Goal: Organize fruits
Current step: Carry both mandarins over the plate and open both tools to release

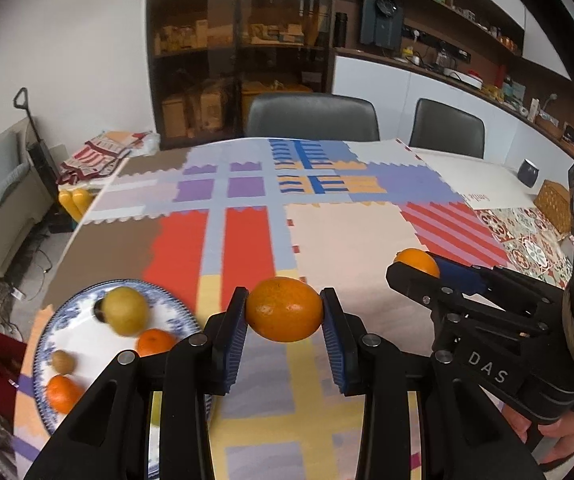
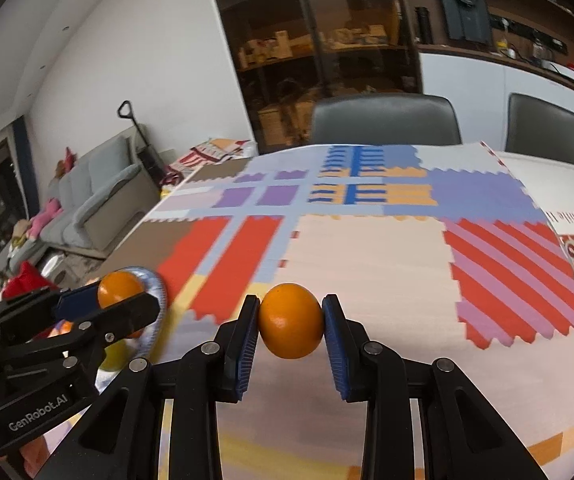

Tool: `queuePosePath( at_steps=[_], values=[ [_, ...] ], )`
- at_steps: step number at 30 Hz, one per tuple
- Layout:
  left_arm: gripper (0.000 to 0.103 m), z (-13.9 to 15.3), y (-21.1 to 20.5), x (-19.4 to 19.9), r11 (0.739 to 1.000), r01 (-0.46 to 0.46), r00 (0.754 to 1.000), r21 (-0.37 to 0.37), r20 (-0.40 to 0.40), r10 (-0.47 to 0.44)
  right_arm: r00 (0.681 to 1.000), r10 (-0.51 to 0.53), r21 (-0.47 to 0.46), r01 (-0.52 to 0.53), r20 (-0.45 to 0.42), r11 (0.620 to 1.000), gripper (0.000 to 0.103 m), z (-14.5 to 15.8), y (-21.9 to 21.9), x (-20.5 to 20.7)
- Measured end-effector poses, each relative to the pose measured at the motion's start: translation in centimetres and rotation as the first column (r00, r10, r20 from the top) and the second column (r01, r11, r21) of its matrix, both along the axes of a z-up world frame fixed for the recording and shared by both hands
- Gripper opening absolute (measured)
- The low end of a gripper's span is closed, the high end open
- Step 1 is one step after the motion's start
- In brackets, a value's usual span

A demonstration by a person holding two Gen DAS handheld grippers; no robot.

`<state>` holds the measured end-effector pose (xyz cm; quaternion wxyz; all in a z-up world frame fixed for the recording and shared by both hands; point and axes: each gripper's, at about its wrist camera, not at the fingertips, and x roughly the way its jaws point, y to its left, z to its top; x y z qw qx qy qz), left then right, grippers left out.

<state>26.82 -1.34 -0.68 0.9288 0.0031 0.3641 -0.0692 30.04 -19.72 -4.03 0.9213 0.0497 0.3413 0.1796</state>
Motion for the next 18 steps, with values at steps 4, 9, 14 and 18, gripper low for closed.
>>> queuePosePath(
  at_steps=[4,9,14,18],
  values=[
    [0.035,0.7,2.0,-1.5,0.999,-0.032,0.999,-0.020,0.011,0.033,0.999,0.037,0.004,-0.037,0.017,0.999,0.033,1.2,1.8,-1.2],
    [0.035,1.3,4.7,-3.4,0.997,-0.071,0.997,-0.018,0.027,0.071,0.996,0.084,0.000,-0.084,0.026,0.996,0.033,2.2,4.4,-2.5],
    [0.035,1.3,7.4,-5.2,0.995,-0.098,0.995,0.000,0.036,0.098,0.991,0.133,-0.010,-0.133,0.028,0.991,0.033,2.7,7.3,-3.8],
    [0.035,0.9,9.8,-6.0,0.992,-0.122,0.992,0.006,0.028,0.122,0.986,0.167,-0.006,-0.167,0.012,0.986,0.033,2.6,9.5,-4.3]
  ],
)
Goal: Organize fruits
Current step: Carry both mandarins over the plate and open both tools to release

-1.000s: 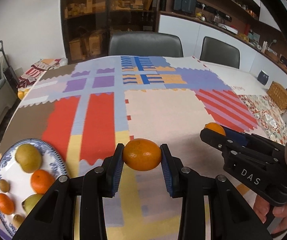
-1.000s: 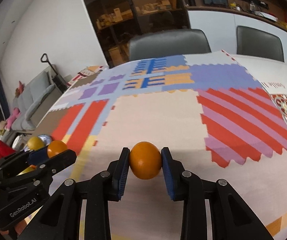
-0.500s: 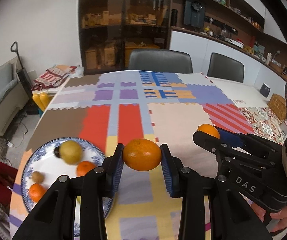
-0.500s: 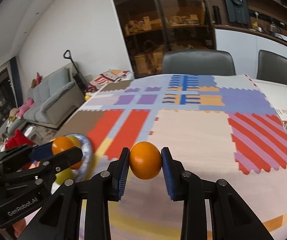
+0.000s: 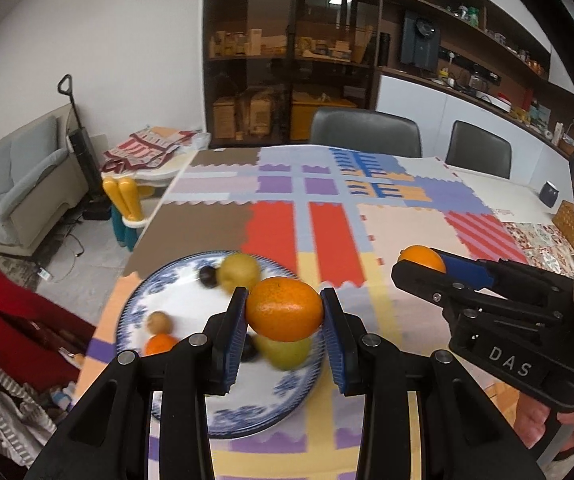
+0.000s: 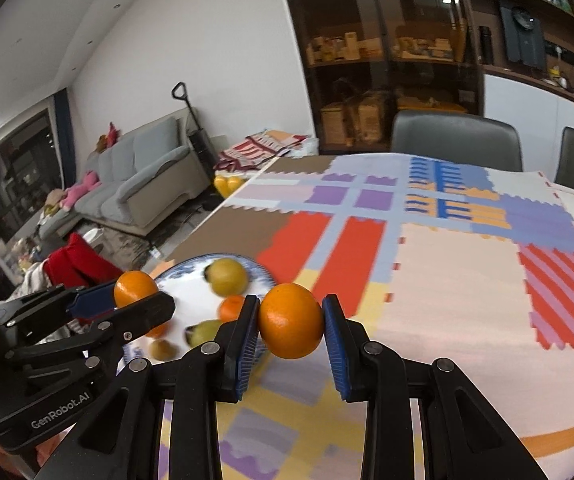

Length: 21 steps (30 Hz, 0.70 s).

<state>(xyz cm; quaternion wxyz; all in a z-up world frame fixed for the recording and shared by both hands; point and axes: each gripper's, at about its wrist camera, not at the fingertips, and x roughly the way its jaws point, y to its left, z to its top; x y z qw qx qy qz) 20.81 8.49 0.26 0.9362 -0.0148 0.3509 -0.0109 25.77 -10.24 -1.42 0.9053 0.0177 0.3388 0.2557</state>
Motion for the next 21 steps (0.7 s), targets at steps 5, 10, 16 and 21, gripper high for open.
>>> queuePosePath(
  at_steps=[5,10,16,21],
  values=[
    [0.035,-1.0,2.8,0.0,1.000,-0.021,0.999,0.003,-0.027,0.022,0.999,0.045,-0.002,-0.045,-0.026,0.999,0.033,-0.5,3.0,-0.3],
    [0.035,-2.2,4.7,0.8,1.000,0.000,0.999,0.009,-0.053,0.001,0.996,0.077,-0.016,-0.078,-0.055,0.997,0.033,-1.2,5.5,0.1],
    [0.035,-3.9,6.3,2.2,0.998,0.067,0.992,-0.003,-0.110,-0.067,0.988,0.126,-0.026,-0.128,-0.085,0.991,0.033,-2.3,8.4,1.1],
    [0.035,-4.8,7.2,3.3,0.996,0.085,0.987,0.005,-0.140,-0.084,0.985,0.138,-0.035,-0.143,-0.106,0.989,0.033,-3.5,10.1,2.2]
  ],
)
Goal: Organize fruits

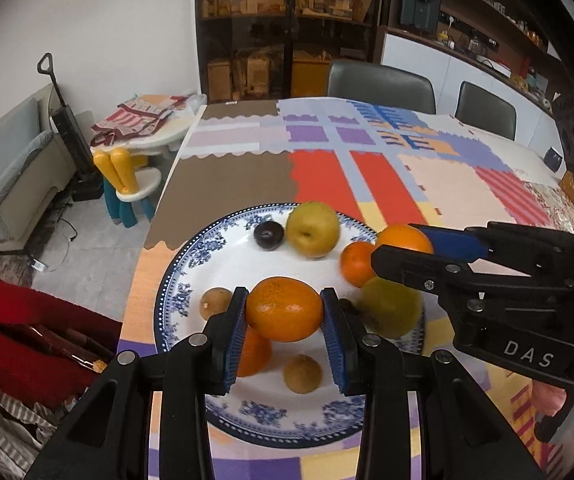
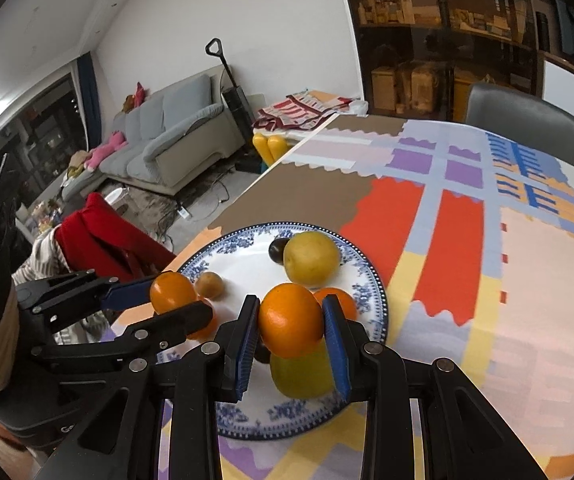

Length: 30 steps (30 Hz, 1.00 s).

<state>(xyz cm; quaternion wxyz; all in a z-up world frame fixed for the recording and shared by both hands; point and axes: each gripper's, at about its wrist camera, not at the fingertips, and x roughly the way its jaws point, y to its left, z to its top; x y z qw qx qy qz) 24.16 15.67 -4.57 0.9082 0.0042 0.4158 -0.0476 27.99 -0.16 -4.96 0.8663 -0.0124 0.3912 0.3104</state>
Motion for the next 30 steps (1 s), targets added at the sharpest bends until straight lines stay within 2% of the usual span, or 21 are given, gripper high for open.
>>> queuePosePath(
  at_steps=[5,8,9,12,16,21,24,27,29,30],
  values=[
    [0.037,-0.6,0.4,0.8,1.000,0.002,1.000,0.019,-0.014,-0.001,1.000,0.008,-0.011,-0.008,-0.007,1.000,0.033,-0.6,0.9,1.2],
    [0.054,-0.7,0.4,0.6,0.999,-0.009,1.000,0.039,-0.008,0.010,1.000,0.008,-0.011,-0.008,-0.013,1.000,0.033,-0.8,1.1,1.7],
    [0.056,-0.5,0.4,0.4,0.999,-0.016,1.000,0.051,-0.001,0.016,1.000,0.006,-0.010,-0.006,-0.014,1.000,0.033,-0.8,1.1,1.7],
    [0.056,-0.1,0.4,-0.1,0.996,-0.044,0.999,0.074,0.008,0.044,1.000,0.000,0.005,0.000,-0.021,1.000,0.041,-0.8,0.8,1.8],
    [0.060,0.7,0.3,-1.4,0.991,-0.097,0.995,0.096,0.022,0.095,1.000,-0.028,0.012,0.028,0.012,1.000,0.041,-0.1,-0.2,1.0],
    [0.064,2.6,-0.2,-3.6,0.987,-0.138,0.989,0.085,0.074,0.132,0.996,-0.067,0.004,0.067,0.058,0.998,0.041,1.2,-1.7,-0.8],
    [0.071,3.9,-1.0,-5.0,0.984,-0.148,0.984,0.096,0.115,0.137,0.991,-0.096,-0.014,0.098,0.098,0.995,0.050,2.3,-2.8,-2.2],
    [0.078,5.0,-2.2,-6.5,0.983,-0.149,0.979,0.110,0.154,0.132,0.984,-0.122,-0.020,0.125,0.129,0.992,0.052,3.5,-4.3,-3.9],
    [0.082,5.6,-3.0,-7.6,0.984,-0.143,0.976,0.106,0.179,0.122,0.979,-0.140,-0.030,0.146,0.147,0.989,0.057,4.1,-5.2,-5.1],
    [0.084,5.7,-3.5,-8.0,0.984,-0.141,0.975,0.109,0.188,0.119,0.976,-0.152,-0.031,0.158,0.154,0.987,0.063,4.4,-5.8,-5.8]
  ],
)
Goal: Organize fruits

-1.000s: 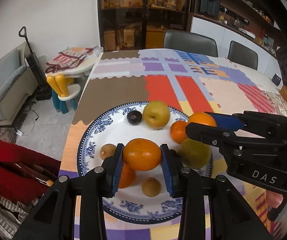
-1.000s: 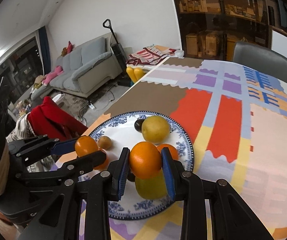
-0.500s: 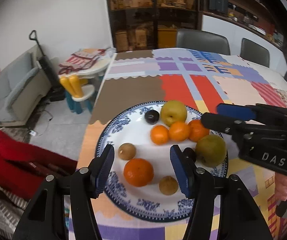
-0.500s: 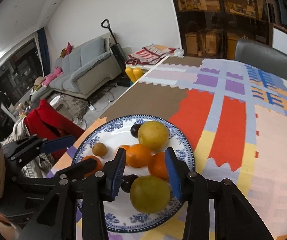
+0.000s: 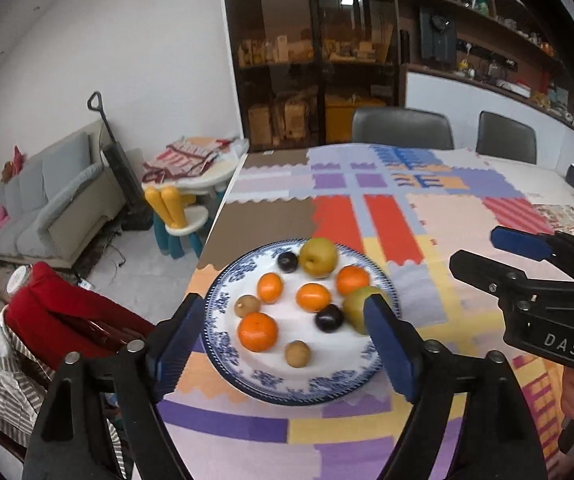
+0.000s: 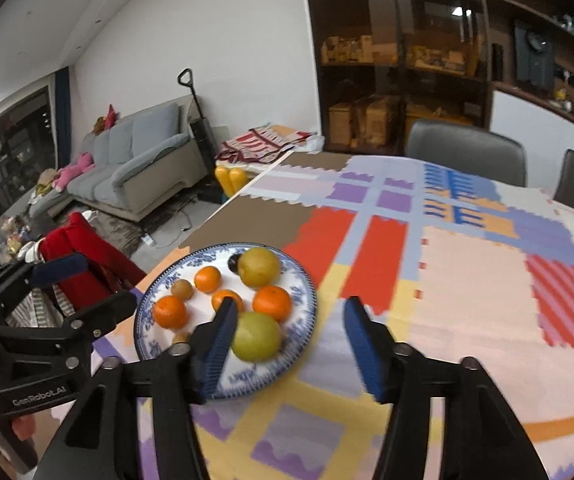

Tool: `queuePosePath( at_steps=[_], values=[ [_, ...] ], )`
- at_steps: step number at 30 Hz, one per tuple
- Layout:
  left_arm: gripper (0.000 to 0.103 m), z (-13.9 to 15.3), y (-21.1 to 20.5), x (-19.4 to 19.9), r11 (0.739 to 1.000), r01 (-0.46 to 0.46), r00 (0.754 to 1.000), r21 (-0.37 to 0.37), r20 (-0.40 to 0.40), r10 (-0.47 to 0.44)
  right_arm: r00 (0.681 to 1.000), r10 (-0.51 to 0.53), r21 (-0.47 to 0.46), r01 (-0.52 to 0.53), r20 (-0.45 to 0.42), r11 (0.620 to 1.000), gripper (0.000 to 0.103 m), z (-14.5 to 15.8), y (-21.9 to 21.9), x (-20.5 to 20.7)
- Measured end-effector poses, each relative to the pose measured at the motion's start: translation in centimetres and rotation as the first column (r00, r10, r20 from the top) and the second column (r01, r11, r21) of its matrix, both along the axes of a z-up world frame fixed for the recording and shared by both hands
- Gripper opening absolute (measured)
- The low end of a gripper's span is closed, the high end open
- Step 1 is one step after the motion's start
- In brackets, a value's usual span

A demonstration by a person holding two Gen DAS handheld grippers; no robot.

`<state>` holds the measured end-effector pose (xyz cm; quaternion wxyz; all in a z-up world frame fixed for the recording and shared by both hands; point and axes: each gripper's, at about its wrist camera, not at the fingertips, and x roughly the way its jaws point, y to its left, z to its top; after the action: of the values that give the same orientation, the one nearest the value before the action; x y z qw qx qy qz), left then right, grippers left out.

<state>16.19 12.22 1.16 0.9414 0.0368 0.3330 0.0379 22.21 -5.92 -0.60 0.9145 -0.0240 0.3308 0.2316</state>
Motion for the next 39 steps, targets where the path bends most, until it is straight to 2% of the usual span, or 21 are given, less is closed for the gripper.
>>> queuePosePath(
  at_steps=[4,10,25,39],
  values=[
    [0.091,0.6,-1.3,-2.2,1.000,-0.009,0.999,-0.016,0.044,0.010,0.997,-0.059,-0.024,0.060,0.043,0.998,0.075,1.0,-2.2,-2.9],
    [0.098,1.0,-2.8,-4.9,0.999,0.009,0.998,-0.049,0.069,-0.005,0.987,-0.142,-0.044,0.145,0.081,0.988,0.084,1.8,-5.0,-6.7],
    [0.103,1.7,-6.1,-10.3,0.997,0.062,0.991,-0.037,0.123,-0.057,0.972,-0.200,-0.032,0.205,0.121,0.978,0.084,2.3,-8.5,-13.8],
    [0.103,1.7,-8.0,-13.3,0.996,0.083,0.986,-0.018,0.149,-0.079,0.961,-0.232,-0.003,0.235,0.152,0.972,0.084,2.3,-10.3,-17.5]
  ],
)
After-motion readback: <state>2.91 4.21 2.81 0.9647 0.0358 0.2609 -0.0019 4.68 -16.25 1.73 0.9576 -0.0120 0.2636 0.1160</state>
